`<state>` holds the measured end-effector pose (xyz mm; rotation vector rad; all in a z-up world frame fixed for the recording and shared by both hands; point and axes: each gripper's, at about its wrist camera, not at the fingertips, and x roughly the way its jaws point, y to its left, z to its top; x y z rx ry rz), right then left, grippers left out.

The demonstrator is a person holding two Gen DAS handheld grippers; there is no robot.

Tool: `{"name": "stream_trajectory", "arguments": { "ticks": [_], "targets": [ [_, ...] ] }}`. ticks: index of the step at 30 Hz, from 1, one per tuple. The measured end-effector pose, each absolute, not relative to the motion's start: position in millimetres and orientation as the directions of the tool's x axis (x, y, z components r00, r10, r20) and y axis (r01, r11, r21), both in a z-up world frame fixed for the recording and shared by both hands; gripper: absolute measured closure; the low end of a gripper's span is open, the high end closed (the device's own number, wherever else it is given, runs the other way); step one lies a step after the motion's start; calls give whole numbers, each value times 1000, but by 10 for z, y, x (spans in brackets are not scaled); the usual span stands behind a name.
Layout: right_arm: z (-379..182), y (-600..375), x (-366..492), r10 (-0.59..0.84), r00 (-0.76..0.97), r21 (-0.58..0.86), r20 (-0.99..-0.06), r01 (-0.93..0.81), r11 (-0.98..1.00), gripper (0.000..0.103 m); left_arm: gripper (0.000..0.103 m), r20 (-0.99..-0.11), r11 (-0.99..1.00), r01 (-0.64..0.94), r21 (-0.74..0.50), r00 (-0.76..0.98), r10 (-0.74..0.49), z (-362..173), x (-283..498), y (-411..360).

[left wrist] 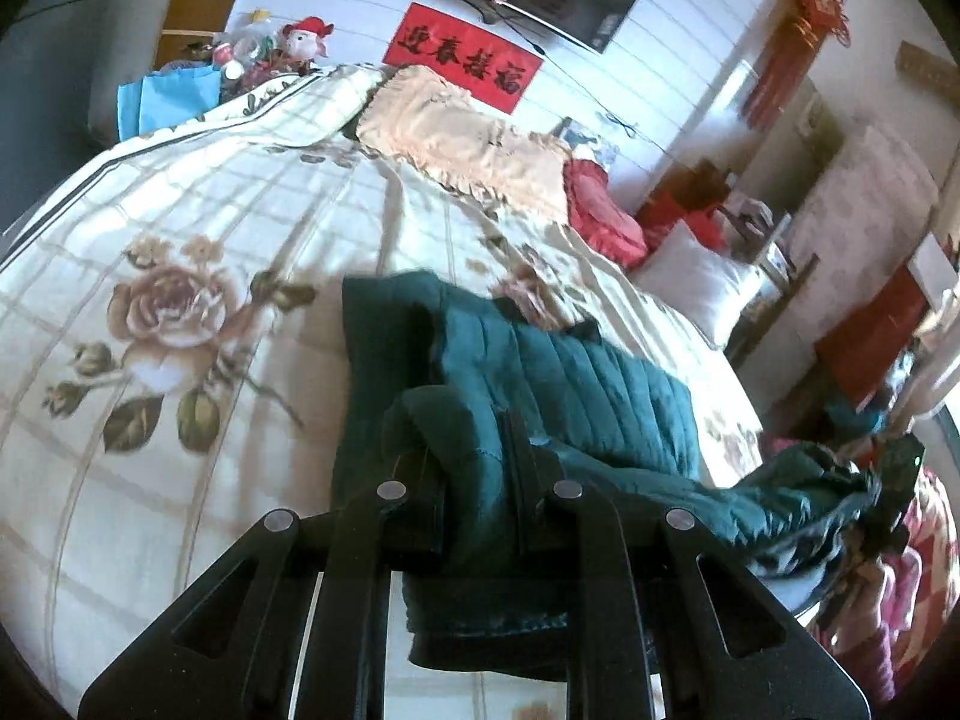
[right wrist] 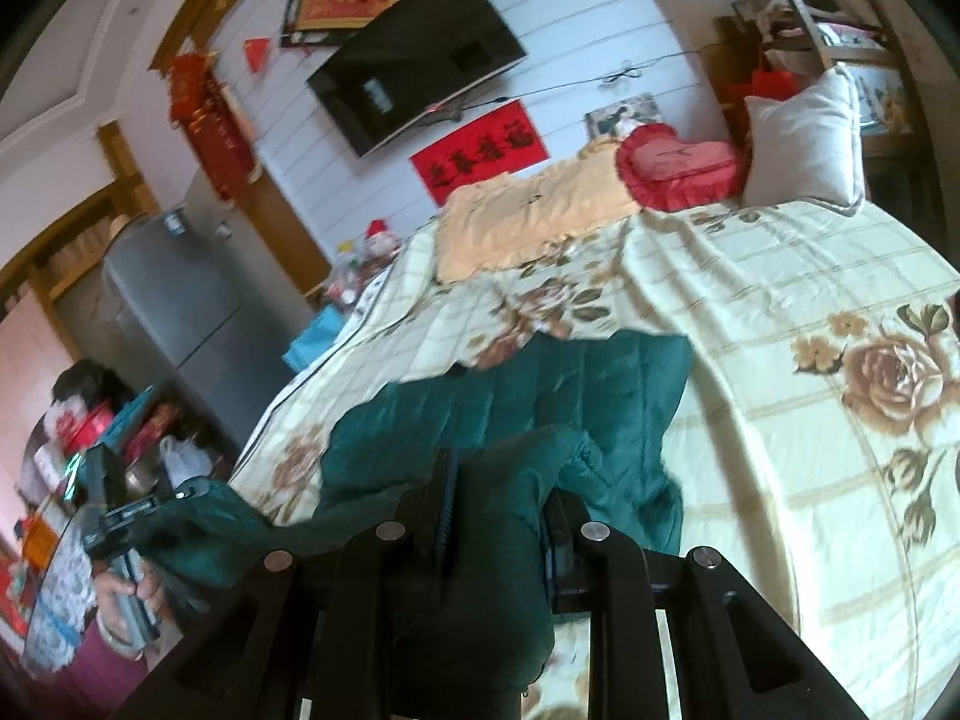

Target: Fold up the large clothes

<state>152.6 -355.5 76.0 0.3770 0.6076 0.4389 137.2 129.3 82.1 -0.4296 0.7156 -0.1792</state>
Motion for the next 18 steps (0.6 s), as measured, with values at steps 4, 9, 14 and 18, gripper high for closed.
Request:
{"name": "stream_trajectory", "arguments": {
  "ticks": [4,9,14,18],
  "targets": [
    [775,-3528,1942,458,742,466,-490,-221,857,82,88,-609,890,-33,-455,740,-285,799,1782,1308],
    [721,-3472,2450,396,746,449,-535,-145,882,82,88,-647,893,-109,-436,728,-226,665,2342,1325],
    [509,-3503,2960,342,727,441,-595,-60,895,82,88,-697,890,-185,-418,694,-183,395,2819,1402],
    [299,-3479,3295,314,706,430,-634,-15,903,82,88,-726,886,-223,-407,667,-165,158,3070,1412]
  ]
}}
